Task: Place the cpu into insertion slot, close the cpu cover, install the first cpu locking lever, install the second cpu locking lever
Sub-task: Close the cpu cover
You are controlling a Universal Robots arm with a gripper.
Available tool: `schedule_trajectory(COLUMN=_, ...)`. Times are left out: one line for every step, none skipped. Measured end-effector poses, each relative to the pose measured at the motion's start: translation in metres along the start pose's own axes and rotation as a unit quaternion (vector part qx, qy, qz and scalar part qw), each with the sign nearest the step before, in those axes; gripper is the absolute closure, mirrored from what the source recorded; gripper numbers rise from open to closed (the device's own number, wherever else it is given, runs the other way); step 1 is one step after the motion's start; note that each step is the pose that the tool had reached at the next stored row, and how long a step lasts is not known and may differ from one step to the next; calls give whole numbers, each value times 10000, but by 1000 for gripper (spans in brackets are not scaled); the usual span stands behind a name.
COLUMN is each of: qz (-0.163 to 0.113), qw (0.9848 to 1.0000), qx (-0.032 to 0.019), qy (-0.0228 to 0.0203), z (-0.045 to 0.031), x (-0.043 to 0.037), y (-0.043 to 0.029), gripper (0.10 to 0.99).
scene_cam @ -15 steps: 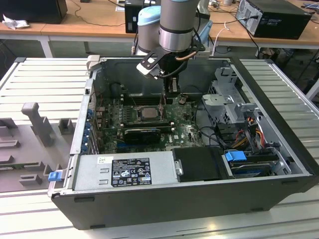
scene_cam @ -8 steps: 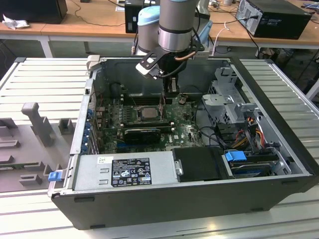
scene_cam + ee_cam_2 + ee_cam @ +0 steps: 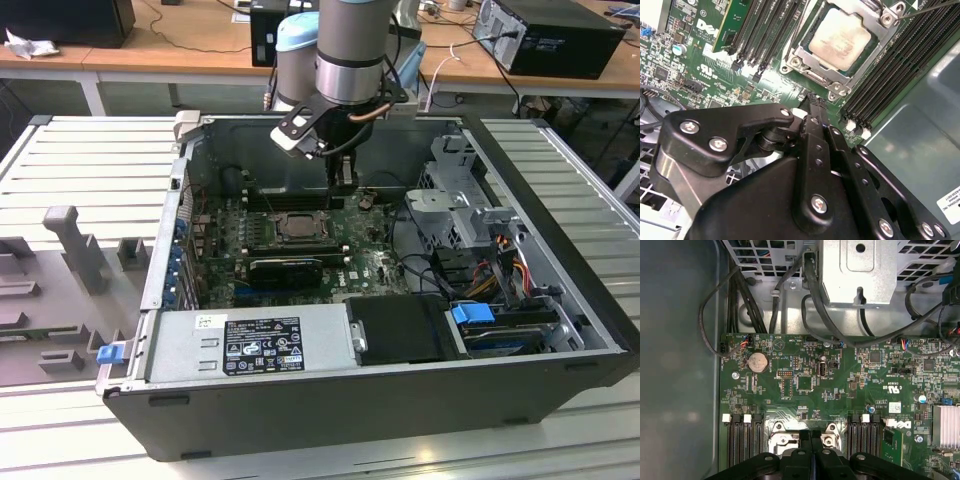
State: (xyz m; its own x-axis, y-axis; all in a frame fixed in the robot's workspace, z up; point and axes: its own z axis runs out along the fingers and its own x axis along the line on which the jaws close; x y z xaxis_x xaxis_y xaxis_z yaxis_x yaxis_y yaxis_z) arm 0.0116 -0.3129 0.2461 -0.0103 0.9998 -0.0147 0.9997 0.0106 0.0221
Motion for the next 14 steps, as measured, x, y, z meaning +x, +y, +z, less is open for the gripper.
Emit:
schedule_trajectory(qz=0, qw=10000, qx=0, qy=0, z=0, x=0, y=-3, gripper=980)
schedule_trajectory(qz=0, qw=10000, qx=0, qy=0, z=0, x=0, y=-4, gripper=980)
schedule_trajectory(qz=0, qw=10000, qx=0, qy=0, z=0, x=0, y=-8, gripper=980)
schedule_trajectory(qz=0, qw=10000, qx=0, qy=0, z=0, x=0, y=-10, gripper=980)
schedule_trajectory(qz=0, qw=10000, qx=0, qy=0, z=0, x=0, y=-12, gripper=980)
schedule_trajectory(qz=0, qw=10000, qx=0, qy=0, z=0, x=0, y=-14, gripper=980)
schedule_trajectory(qz=0, qw=10000, qx=0, qy=0, z=0, x=0, y=-17, gripper=980)
schedule_trajectory(qz=0, qw=10000, qx=0, qy=0, z=-1, x=0, y=-20, gripper=980)
schedule_trajectory(qz=0, qw=10000, qx=0, qy=0, z=0, x=0, y=-21, gripper=980)
schedule_trajectory(qz=0, qw=10000, qx=0, qy=0, z=-1, x=0, y=-23, gripper=980)
schedule_trajectory(qz=0, qw=10000, qx=0, qy=0, z=-1, x=0, y=-34, gripper=980)
schedule_trajectory(qz=0, qw=10000, qx=0, qy=0, z=-1, x=0, y=-46, gripper=980)
schedule_trajectory(qz=0, qw=10000, qx=0, qy=1, z=-1, x=1, y=-54, gripper=980)
schedule_trajectory(qz=0, qw=10000, qx=0, qy=1, z=-1, x=0, y=-65, gripper=980)
